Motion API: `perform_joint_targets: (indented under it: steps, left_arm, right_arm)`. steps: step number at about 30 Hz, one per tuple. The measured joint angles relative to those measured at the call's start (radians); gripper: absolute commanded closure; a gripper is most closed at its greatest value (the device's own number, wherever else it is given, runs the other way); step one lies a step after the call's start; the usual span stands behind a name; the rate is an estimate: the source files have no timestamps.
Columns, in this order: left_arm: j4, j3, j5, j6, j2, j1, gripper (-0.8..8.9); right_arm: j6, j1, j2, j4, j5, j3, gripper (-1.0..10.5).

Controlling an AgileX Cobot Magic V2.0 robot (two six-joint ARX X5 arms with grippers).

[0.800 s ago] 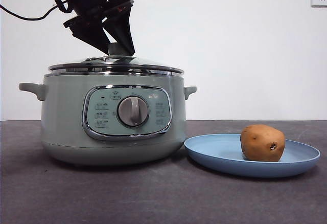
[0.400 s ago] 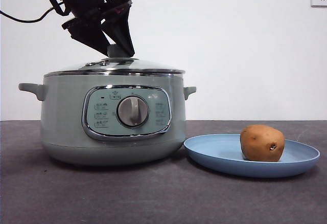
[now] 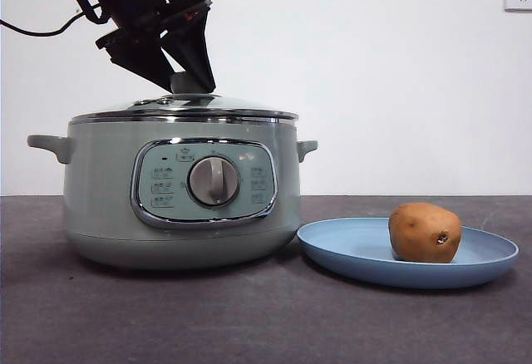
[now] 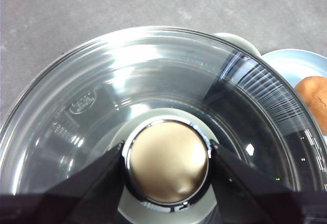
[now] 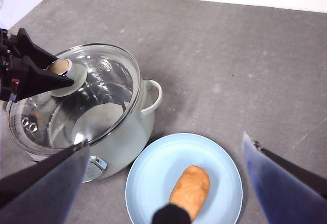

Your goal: Take the potato out from the steamer,put the potato on the plate,close the lid

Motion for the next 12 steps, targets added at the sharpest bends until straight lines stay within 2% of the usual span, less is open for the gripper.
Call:
perform_joint_targets:
  steps: [12]
  left_arm:
    - [-0.011,0.003,-0.015,-0.006,-0.002,0.0,8.22]
  right_arm:
    - [0.0,0.0,0.0,0.0,0.0,0.0,4.5]
